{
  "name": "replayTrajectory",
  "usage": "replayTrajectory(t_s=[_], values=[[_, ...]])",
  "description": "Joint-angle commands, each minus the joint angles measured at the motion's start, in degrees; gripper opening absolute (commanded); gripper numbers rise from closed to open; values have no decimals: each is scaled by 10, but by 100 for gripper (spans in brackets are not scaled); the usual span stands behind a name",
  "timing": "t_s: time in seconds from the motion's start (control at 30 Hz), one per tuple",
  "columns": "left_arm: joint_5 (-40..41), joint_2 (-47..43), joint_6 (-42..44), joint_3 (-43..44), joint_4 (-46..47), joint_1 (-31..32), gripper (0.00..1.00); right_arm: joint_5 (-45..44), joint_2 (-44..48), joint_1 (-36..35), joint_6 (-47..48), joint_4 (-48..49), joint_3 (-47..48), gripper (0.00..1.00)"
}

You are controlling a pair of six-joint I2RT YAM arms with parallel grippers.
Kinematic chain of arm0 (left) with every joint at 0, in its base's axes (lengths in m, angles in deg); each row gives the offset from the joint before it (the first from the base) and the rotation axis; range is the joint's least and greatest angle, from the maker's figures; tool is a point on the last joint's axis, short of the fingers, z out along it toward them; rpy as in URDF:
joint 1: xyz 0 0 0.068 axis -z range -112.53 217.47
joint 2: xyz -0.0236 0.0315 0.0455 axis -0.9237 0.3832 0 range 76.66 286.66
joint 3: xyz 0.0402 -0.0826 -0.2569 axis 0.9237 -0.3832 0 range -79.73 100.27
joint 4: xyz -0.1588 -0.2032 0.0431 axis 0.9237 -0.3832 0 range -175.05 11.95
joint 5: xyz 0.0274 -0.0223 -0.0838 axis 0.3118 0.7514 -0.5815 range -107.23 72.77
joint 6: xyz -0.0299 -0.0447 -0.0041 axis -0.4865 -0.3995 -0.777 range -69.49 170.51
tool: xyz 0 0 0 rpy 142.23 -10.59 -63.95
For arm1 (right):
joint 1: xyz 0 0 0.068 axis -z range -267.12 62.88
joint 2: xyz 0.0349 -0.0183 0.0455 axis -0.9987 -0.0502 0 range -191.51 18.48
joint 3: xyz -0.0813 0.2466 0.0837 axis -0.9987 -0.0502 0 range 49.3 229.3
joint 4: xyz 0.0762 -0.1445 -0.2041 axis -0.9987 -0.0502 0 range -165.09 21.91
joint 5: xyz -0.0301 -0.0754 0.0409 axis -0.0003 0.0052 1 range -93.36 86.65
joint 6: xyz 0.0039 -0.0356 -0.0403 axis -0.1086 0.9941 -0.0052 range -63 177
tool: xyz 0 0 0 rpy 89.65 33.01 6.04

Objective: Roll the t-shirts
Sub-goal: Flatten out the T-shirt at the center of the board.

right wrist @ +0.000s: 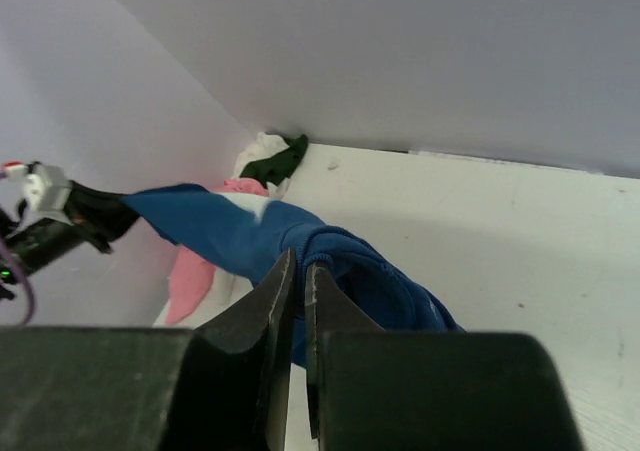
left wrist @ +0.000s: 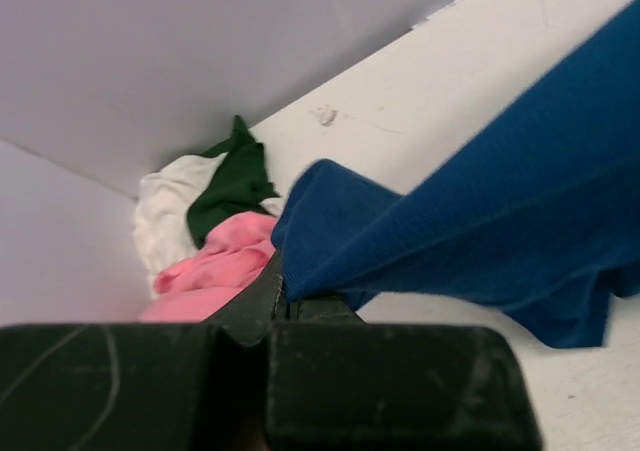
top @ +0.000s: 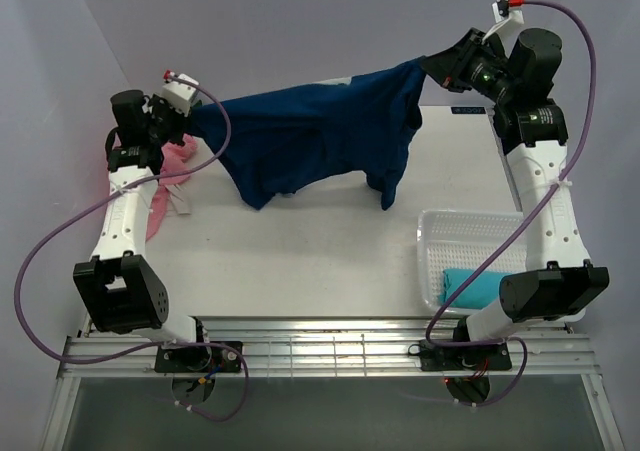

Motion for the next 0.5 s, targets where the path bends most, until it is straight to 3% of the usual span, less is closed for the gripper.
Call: replayTrajectory(t_s=[0.0,0.17,0.47], values=[[-4,-70,54,-6,-53,-12,0,-3,28,6,58,-41,-6,8],[22,-124,70,-55,-65,-11,0,16,60,5,80,-57,-88,8],[39,-166,121,-49,-110,-30,0,29,94,5,157,-186,-92,8]])
